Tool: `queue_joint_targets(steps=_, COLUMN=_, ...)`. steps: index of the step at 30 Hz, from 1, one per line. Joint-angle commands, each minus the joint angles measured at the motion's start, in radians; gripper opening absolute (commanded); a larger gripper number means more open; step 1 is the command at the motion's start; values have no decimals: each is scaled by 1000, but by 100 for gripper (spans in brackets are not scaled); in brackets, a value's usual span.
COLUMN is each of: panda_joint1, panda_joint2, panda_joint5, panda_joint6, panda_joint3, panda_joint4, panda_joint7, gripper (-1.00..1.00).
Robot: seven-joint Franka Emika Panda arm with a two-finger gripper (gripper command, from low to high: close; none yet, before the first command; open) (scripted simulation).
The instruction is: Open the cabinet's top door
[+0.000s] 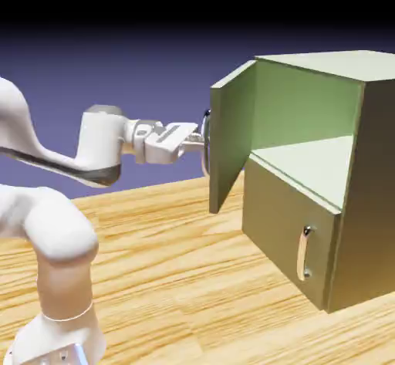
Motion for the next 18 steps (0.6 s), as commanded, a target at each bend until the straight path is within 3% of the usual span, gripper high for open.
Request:
queue_joint_targets(steps=1, panda_joint1=8, panda_joint2=11, panda_joint5=45, panda_joint6=-37, panda_joint3=33, panda_joint4=12, panda_joint7=-5, gripper=-100)
queue_joint_targets(steps=9, panda_joint1=-18, panda_joint2=175, panda_joint5=356, panda_joint6=-362, panda_joint3=319, panda_joint4=195, panda_joint7=3, gripper=-100)
queue_joint_targets(steps=18, panda_joint1=-243, panda_joint2=398, panda_joint5=543, panda_joint6=-698, panda_joint3=645, panda_joint4=495, panda_joint7=68, gripper=-100)
